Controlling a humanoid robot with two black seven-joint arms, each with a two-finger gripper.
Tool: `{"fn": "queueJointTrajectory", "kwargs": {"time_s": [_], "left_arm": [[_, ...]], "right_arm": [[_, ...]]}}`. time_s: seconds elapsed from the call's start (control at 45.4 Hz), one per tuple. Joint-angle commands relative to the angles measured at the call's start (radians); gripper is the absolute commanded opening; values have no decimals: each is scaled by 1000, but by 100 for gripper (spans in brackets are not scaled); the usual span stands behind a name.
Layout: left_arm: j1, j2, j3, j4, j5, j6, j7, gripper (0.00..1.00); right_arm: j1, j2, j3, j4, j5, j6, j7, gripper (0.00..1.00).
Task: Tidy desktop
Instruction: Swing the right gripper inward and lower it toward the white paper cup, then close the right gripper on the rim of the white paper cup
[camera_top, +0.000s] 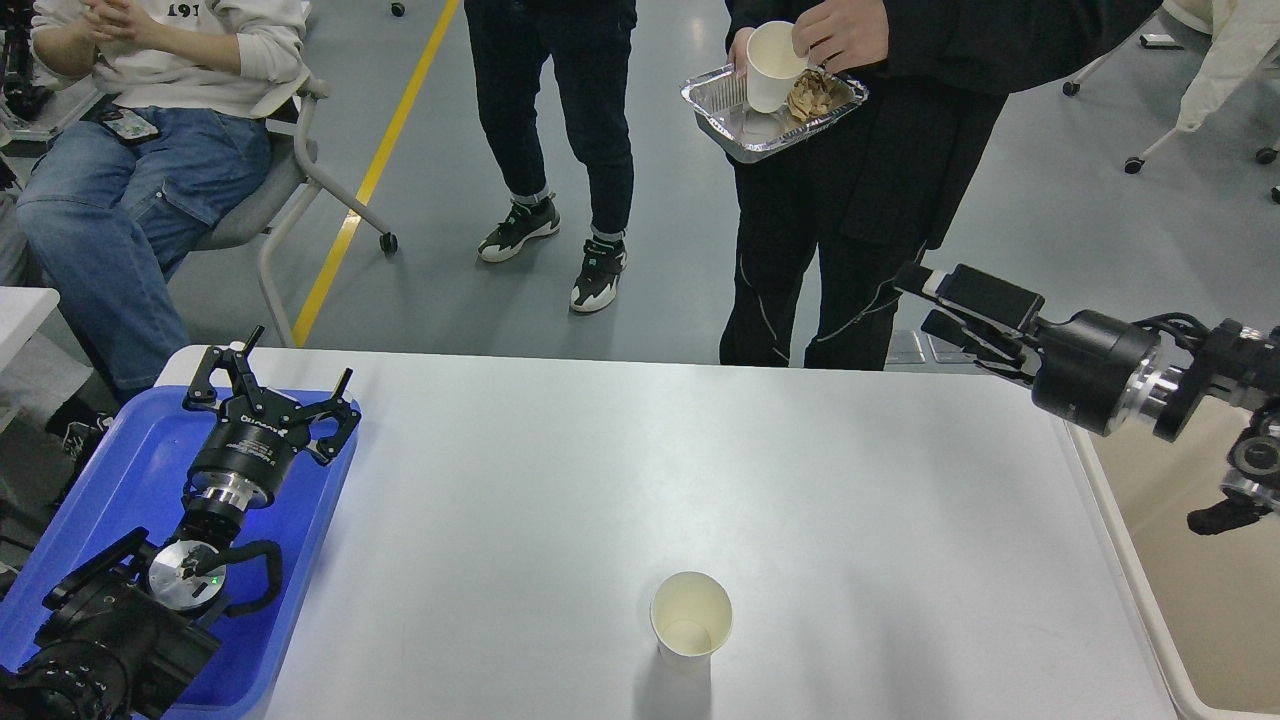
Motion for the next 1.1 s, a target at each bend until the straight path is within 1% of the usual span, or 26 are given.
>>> {"fn": "queueJointTrajectory", "kwargs": {"time_s": [0.0,0.198,0.33,0.44,0.594,0.705,1.079], "left_arm": [[-2,0,0,-2,0,0,2,100],[0,0,0,0,0,0,2,100],[-2,0,0,0,0,0,0,100],[-2,0,0,-2,0,0,0,100],[0,0,0,0,0,0,0,100],[0,0,0,0,0,0,0,100],[0,0,0,0,2,0,2,100]], "right_arm": [[47,18,-122,80,-250,7,-1,100],[222,93,-390,78,-335,13,0,100],[282,179,-482,63,-394,13,-1,100],[316,224,-551,8,-473,12,-3,100],[354,274,-598,-2,-469,7,2,100],[348,349,-607,-19,-474,3,2,99],[357,601,-739,-210,-509,-29,0,100]]}}
